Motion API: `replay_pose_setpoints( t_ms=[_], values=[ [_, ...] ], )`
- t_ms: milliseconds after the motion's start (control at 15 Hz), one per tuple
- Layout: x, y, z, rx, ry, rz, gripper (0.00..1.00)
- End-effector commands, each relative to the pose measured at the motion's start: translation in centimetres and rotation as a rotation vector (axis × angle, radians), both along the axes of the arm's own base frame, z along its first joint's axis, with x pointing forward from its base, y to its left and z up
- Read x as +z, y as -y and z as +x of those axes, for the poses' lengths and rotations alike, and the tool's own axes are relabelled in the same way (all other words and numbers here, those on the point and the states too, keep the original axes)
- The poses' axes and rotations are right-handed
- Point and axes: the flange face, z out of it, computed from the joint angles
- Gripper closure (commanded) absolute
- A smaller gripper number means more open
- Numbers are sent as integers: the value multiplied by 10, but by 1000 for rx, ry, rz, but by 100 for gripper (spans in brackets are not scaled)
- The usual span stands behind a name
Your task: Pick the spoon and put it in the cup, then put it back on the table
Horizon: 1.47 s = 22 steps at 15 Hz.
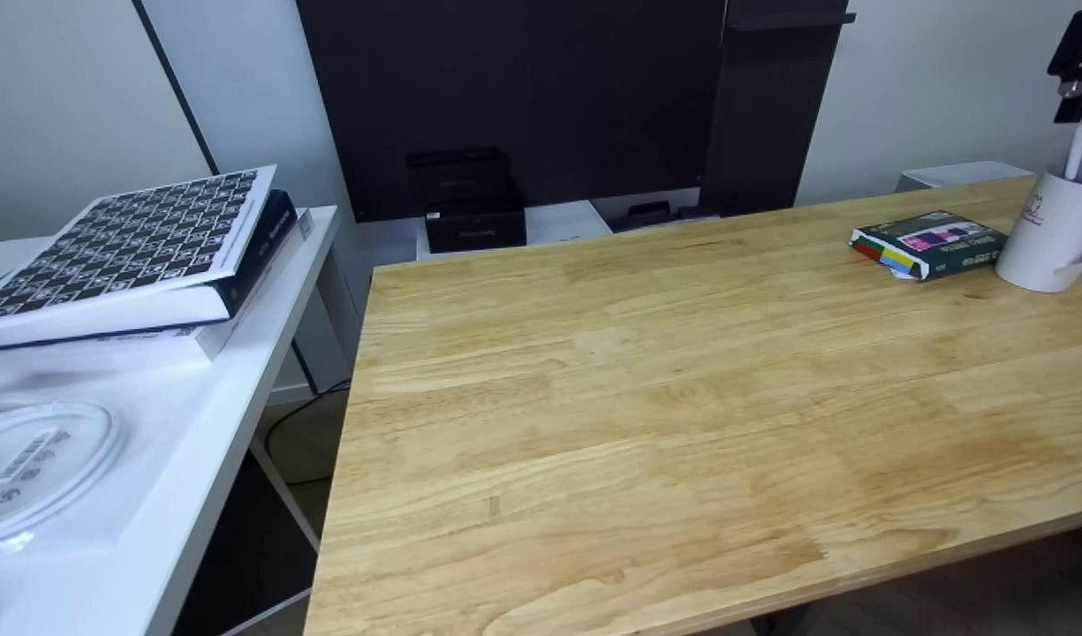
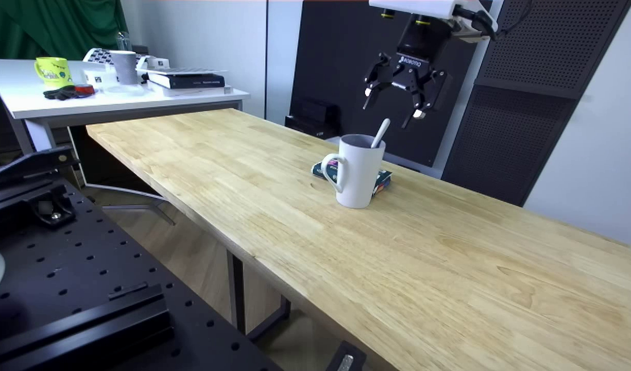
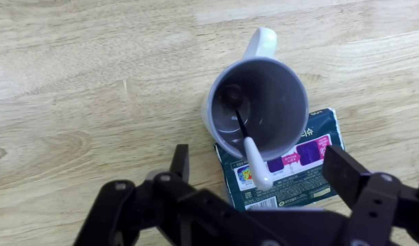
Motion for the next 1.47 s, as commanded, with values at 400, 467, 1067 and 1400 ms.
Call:
replay_pose_setpoints(
  t_ms=[400,467,1067,1400],
  values=[
    [4,6,-17,-26,6,-24,55],
    [3,6,-17,-22,6,-28,61],
    [0,-1,-6,44,61,-56,0],
    [-2,-12,-2,72,83,-56,33]
  ],
)
